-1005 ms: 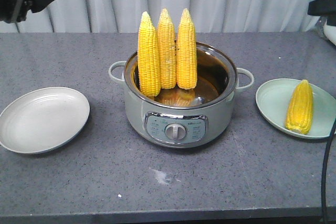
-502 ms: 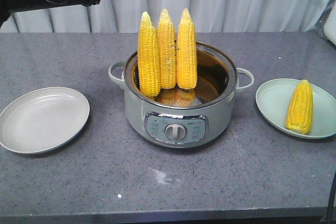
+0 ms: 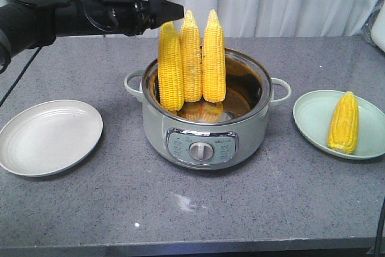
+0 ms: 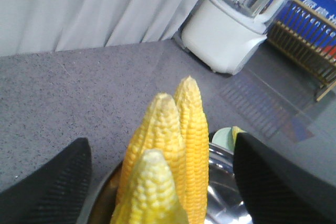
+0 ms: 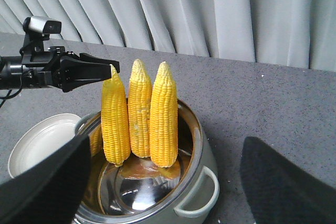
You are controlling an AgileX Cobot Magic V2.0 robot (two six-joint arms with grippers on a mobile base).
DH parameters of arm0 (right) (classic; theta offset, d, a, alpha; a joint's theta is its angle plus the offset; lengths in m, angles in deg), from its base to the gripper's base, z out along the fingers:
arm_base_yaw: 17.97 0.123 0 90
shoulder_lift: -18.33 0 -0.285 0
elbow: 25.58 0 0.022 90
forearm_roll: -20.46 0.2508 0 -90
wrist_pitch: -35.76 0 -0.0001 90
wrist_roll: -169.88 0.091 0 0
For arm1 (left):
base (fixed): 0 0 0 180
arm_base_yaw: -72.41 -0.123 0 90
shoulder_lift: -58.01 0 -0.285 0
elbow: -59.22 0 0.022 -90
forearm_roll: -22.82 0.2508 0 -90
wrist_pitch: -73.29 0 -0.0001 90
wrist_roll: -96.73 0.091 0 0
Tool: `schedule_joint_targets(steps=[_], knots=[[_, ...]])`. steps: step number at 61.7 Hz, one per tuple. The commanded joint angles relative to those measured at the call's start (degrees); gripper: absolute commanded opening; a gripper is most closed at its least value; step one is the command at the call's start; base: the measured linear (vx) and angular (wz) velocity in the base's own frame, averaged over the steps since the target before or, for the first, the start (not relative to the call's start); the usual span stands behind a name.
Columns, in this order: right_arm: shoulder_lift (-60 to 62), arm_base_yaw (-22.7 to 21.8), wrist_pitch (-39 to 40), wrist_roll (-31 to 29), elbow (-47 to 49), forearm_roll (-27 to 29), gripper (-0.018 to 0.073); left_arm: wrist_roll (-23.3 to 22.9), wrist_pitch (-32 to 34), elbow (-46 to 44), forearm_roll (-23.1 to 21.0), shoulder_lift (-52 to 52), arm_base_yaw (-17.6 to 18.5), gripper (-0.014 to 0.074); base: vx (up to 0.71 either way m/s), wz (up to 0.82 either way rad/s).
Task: Distribute corn equally
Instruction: 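Reach the left gripper to the corn cob nearest the beige plate and grasp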
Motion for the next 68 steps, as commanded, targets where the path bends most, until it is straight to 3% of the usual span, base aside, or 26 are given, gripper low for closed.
schedule_joint_targets(steps=[1,16,25,34,47,68], knots=[[1.6,-0.2,-1.4,-0.1,1.5,3.0,0.0561,-0.3,0.0,-2.1,0.0,-3.3,0.7,0.0545,0.0,0.0],[1.6,-0.2,-1.4,-0.1,1.5,2.9,0.0561,-3.6,-1.1,-2.1,5.1,-3.3,0.7,0.0531,0.0,0.0],[1.6,-0.2,-1.3,-0.1,1.5,2.9,0.0561,-6.0,-2.6,-2.1,7.0,-3.3,0.7,0.0459,0.0,0.0],[1.6,-0.2,-1.2,-0.1,1.5,2.9,0.0561,-6.0,-3.0,-2.1,7.2,-3.3,0.7,0.0307,0.0,0.0],[1.6,-0.2,-1.3,-0.1,1.5,2.9,0.0561,-6.1,-5.4,-2.4,7.0,-3.5,0.7,-0.0006,0.0,0.0],[1.6,-0.2,-1.3,-0.1,1.5,2.9,0.0561,-5.9,-8.1,-2.5,6.0,-11.3,0.5,-0.0008,0.0,0.0]])
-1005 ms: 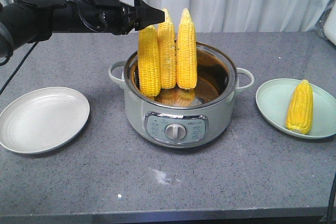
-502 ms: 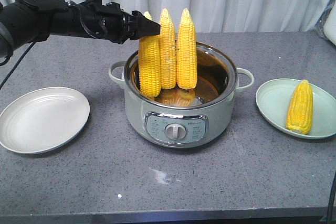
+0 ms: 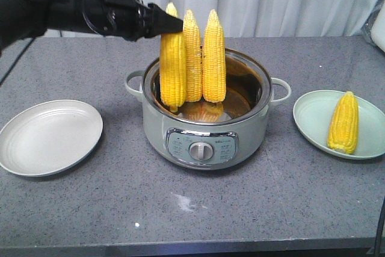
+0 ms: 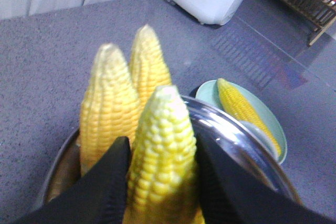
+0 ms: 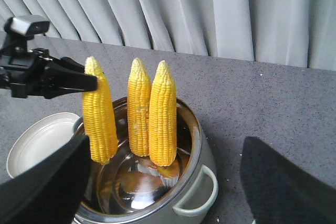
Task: Distribute corn equally
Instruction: 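Reach the left gripper to the corn cob nearest the beige plate and grasp, then lift the corn cob out and lower it onto the beige plate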
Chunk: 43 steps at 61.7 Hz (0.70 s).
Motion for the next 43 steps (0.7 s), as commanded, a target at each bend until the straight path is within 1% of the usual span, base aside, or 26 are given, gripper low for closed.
schedule_joint_targets(steps=[1,7,9,12,14,17,20,21,23,24,29,33,35,39,43], knots=[[1.6,-0.2,-1.3,-0.1,1.5,3.2,0.0561,-0.2,-1.0,-2.0,-3.8,-8.0,0.0,-0.0008,0.0,0.0],[1.6,-0.2,-1.3,-0.1,1.5,3.2,0.0561,-0.2,-2.9,-2.0,-1.5,-13.1,-0.7,-0.0008,0.0,0.0],[1.6,-0.2,-1.3,-0.1,1.5,3.2,0.0561,-0.2,-3.8,-2.0,0.1,-14.9,-1.2,-0.0008,0.0,0.0],[1.6,-0.2,-1.2,-0.1,1.5,3.2,0.0561,0.0,-5.2,-2.0,3.8,-17.7,-1.8,-0.0008,0.0,0.0],[1.6,-0.2,-1.2,-0.1,1.5,3.2,0.0561,0.0,-6.1,-2.0,7.1,-19.5,-2.3,-0.0008,0.0,0.0],[1.6,-0.2,-1.2,-0.1,1.5,3.2,0.0561,-0.1,-7.3,-1.9,13.6,-22.1,-3.0,-0.0008,0.0,0.0],[1.6,-0.2,-1.2,-0.1,1.5,3.2,0.0561,-1.1,-8.5,-1.9,21.5,-24.0,-3.5,-0.0008,0.0,0.0],[1.6,-0.2,-1.2,-0.1,1.5,3.2,0.0561,-2.0,-9.1,-1.9,23.6,-24.7,-3.6,-0.0008,0.0,0.0],[1.6,-0.2,-1.2,-0.1,1.5,3.2,0.0561,-4.2,-10.1,-1.9,29.5,-25.7,-3.9,-0.0008,0.0,0.0],[1.6,-0.2,-1.2,-0.1,1.5,3.2,0.0561,-5.3,-10.6,-1.9,31.4,-26.0,-3.9,-0.0008,0.0,0.0],[1.6,-0.2,-1.2,-0.3,1.5,3.2,0.0561,-13.2,-13.8,-1.9,44.0,-26.9,-4.0,-0.0008,0.0,0.0],[1.6,-0.2,-1.2,-0.3,1.5,3.2,0.0561,-19.8,-16.4,-1.9,52.9,-26.6,-4.0,-0.0008,0.0,0.0],[1.6,-0.2,-1.2,-0.3,1.5,3.2,0.0561,-23.0,-17.5,-1.9,56.6,-26.3,-4.0,-0.0008,0.0,0.0],[1.6,-0.2,-1.2,-0.5,1.5,3.2,0.0561,-28.8,-18.8,-1.4,62.4,-25.3,-4.0,-0.0008,0.0,0.0],[1.6,-0.2,-1.2,-0.6,1.5,3.2,0.0561,-33.2,-18.5,0.0,66.2,-24.5,-4.0,-0.0008,0.0,0.0]])
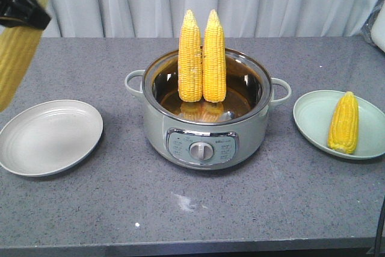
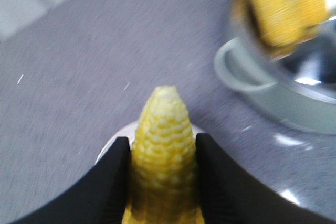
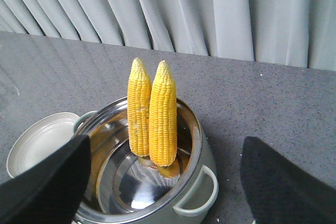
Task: Distribute corn equally
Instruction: 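Lift the corn cob out and lower it onto the beige plate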
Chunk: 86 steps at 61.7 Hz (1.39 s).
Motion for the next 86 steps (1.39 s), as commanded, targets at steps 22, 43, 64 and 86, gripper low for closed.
schedule_joint_targets(steps=[22,43,64,86], knots=[[1.6,-0.2,-1.3,-1.1,1.5,3.2,0.0561,-18.9,9.1,9.3,7.6,6.5,0.0,-0.0008,0.0,0.0],[1.6,-0.2,-1.3,-1.1,1.5,3.3,0.0561,-19.2,11.1,9.3,7.7,10.2,0.0,0.0,0.0,0.0],[1.6,-0.2,-1.2,-1.1,1.5,3.3,0.0561,-17.4,9.7,9.3,7.8,10.3,0.0,0.0103,0.0,0.0],[1.6,-0.2,-1.3,-1.1,1.5,3.3,0.0561,-17.5,8.6,9.3,7.8,10.3,0.0,0.0437,0.0,0.0]])
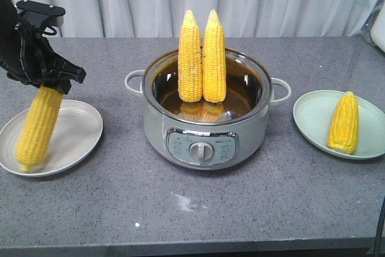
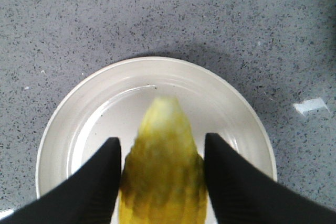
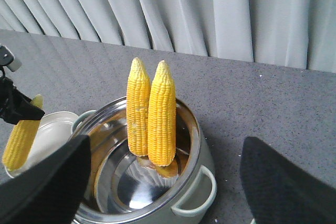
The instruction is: Distribute corn equally
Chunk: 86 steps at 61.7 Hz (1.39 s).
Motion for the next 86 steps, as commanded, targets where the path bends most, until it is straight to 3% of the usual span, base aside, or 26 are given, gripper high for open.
schedule_joint_targets(steps=[1,29,46,56,72,86], knots=[[1.6,-0.2,-1.3,-0.5,1.5,3.3,0.0561,0.0,0.8,-1.3,0.2,-2.7,0.0,0.0444,0.0,0.0],[1.6,-0.2,-0.9,-1.0,1.5,3.9,0.0561,0.0,-1.1,-1.3,-0.1,-2.8,0.0,0.047,0.0,0.0],[1.6,0.8,5.7,-8.5,1.6,14.5,0.0561,0.1,1.7,-1.5,-4.8,-5.8,0.0,0.047,0.0,0.0],[-2.0,8.0,9.2,-8.4,7.8,12.2,0.0561,0.4,5.4,-1.5,-12.5,-9.6,0.0,0.047,0.0,0.0],[-16.8,21.0,12.9,0.0,29.1,1.3,0.0561,5.1,8.8,-1.5,-24.7,-17.0,0.1,0.047,0.0,0.0],[-32.0,28.8,13.8,4.5,42.8,-6.8,0.0561,6.8,9.0,-1.5,-27.0,-20.6,0.1,0.047,0.0,0.0]])
